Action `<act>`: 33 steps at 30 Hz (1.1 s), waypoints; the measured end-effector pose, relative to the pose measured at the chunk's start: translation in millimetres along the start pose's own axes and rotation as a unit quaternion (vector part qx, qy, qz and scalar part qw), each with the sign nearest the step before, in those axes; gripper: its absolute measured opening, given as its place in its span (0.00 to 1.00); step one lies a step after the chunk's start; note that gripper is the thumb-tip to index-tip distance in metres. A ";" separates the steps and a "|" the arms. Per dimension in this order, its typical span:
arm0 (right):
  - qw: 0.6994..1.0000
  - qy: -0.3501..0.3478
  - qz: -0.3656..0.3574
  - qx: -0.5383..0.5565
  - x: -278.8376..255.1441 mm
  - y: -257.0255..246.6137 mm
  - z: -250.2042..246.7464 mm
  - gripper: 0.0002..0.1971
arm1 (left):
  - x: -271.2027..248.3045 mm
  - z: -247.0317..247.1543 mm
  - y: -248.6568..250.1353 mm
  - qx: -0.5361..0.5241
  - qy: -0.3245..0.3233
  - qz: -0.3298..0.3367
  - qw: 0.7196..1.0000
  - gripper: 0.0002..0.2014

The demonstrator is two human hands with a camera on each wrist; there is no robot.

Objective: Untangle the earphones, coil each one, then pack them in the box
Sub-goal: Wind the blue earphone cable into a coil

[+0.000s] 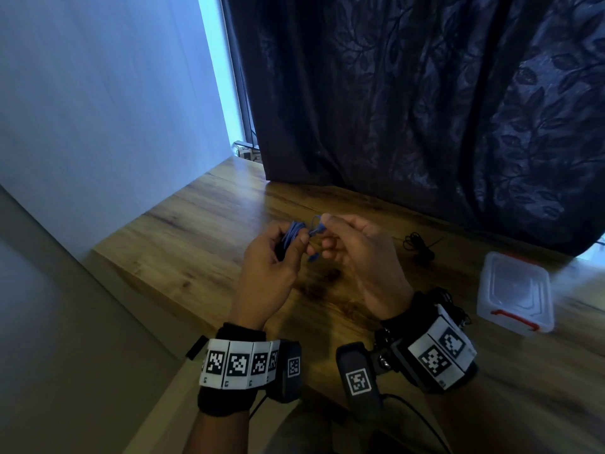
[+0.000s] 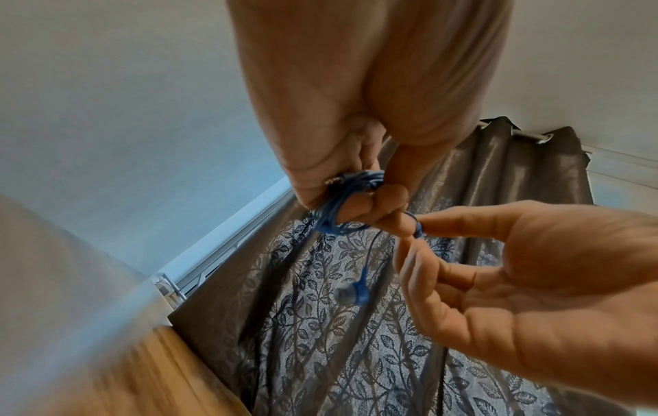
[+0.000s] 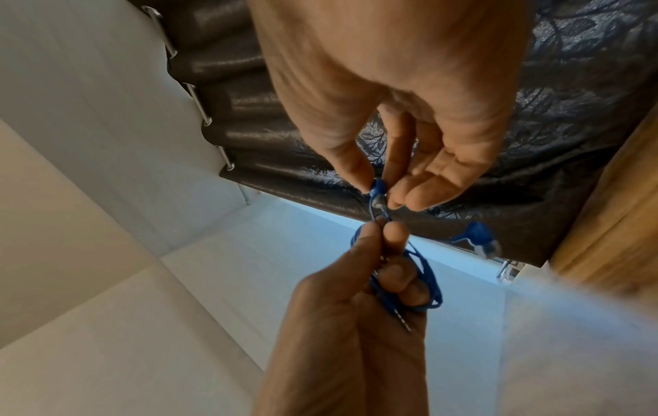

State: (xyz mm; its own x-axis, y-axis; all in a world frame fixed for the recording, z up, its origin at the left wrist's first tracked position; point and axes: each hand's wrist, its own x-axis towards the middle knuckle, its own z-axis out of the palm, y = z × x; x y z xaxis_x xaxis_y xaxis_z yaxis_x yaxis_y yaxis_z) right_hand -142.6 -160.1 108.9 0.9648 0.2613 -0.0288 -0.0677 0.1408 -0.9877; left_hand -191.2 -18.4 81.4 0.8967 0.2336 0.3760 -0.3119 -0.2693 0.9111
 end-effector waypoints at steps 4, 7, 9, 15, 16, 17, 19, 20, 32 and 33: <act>1.000 0.014 0.012 0.013 1.9 1.8 -0.8 0.07 | -0.5 1.3 -1.4 0.007 -0.021 0.006 1.000 0.05; 1.000 0.006 -0.003 -0.002 1.4 3.7 -3.3 0.07 | -0.8 1.3 -2.2 0.010 -0.006 0.007 1.000 0.04; 1.000 0.000 -0.007 0.005 0.5 4.4 -5.0 0.09 | -0.7 -0.1 -2.9 0.014 0.007 0.004 1.000 0.04; 0.999 0.010 -0.004 0.040 0.2 3.6 -2.1 0.08 | -1.9 -0.8 -0.3 0.034 -0.016 0.020 0.999 0.05; 0.999 0.015 -0.002 0.038 1.6 4.2 -1.0 0.09 | -2.3 -0.6 0.7 0.040 -0.031 0.026 0.998 0.04; 0.999 0.019 0.003 0.038 3.3 4.9 -0.6 0.09 | -2.8 -0.4 1.5 0.043 -0.044 0.030 0.998 0.04; 0.998 0.023 0.016 0.053 5.5 5.2 -1.7 0.11 | -3.0 -0.2 2.3 0.032 -0.059 0.028 0.997 0.03; 0.997 0.027 0.022 0.067 5.5 4.7 -3.3 0.11 | -3.0 0.1 2.8 0.019 -0.059 0.019 0.998 0.03; 0.997 -0.072 -0.021 0.009 -9.3 16.8 -5.6 0.18 | -0.9 0.3 9.3 -0.150 -0.003 -0.031 0.988 0.12; 0.997 -0.075 -0.034 -0.014 -10.5 16.0 -6.1 0.19 | -0.8 -0.2 9.0 -0.156 -0.002 -0.034 0.987 0.13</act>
State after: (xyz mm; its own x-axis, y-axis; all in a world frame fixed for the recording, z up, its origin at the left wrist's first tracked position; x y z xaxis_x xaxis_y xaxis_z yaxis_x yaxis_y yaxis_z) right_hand -152.2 -166.5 92.5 0.9182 0.3915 0.0598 0.0064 0.1362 -0.9907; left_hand -194.8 -20.9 89.4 0.9196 0.2377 0.3129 -0.3329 0.0481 0.9417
